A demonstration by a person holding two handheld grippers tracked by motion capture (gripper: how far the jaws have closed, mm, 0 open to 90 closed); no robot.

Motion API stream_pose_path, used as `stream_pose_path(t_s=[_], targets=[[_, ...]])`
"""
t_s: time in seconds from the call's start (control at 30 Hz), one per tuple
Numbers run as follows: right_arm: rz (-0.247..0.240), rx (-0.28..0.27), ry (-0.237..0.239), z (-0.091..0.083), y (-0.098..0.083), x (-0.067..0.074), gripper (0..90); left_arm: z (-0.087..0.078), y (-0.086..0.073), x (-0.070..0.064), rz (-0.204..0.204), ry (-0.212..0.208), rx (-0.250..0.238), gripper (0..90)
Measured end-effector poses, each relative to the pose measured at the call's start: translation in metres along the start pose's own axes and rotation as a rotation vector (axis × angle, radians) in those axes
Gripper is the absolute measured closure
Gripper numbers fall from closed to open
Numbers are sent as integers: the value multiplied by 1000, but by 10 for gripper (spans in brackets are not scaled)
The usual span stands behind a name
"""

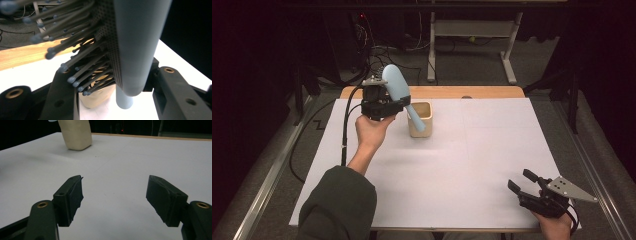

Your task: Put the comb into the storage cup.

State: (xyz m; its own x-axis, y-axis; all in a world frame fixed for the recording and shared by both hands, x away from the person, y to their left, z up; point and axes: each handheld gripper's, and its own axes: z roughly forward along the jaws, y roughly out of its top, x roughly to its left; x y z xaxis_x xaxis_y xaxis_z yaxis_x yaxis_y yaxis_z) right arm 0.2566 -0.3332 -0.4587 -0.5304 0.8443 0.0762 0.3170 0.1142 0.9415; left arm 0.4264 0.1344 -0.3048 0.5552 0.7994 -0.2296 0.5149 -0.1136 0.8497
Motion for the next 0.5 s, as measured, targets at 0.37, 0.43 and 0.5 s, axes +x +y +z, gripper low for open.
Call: stream_pose_path(t_s=[0.37, 0.43, 0.5], targets=[[1, 0, 5, 0, 0, 0, 301, 6, 12, 2, -8, 11, 7, 552], [1, -1, 6, 1, 0, 0, 301, 7, 16, 2, -10, 17, 3, 552], [1, 0, 8, 1, 0, 0, 301, 7, 18, 2, -9, 21, 0, 552]])
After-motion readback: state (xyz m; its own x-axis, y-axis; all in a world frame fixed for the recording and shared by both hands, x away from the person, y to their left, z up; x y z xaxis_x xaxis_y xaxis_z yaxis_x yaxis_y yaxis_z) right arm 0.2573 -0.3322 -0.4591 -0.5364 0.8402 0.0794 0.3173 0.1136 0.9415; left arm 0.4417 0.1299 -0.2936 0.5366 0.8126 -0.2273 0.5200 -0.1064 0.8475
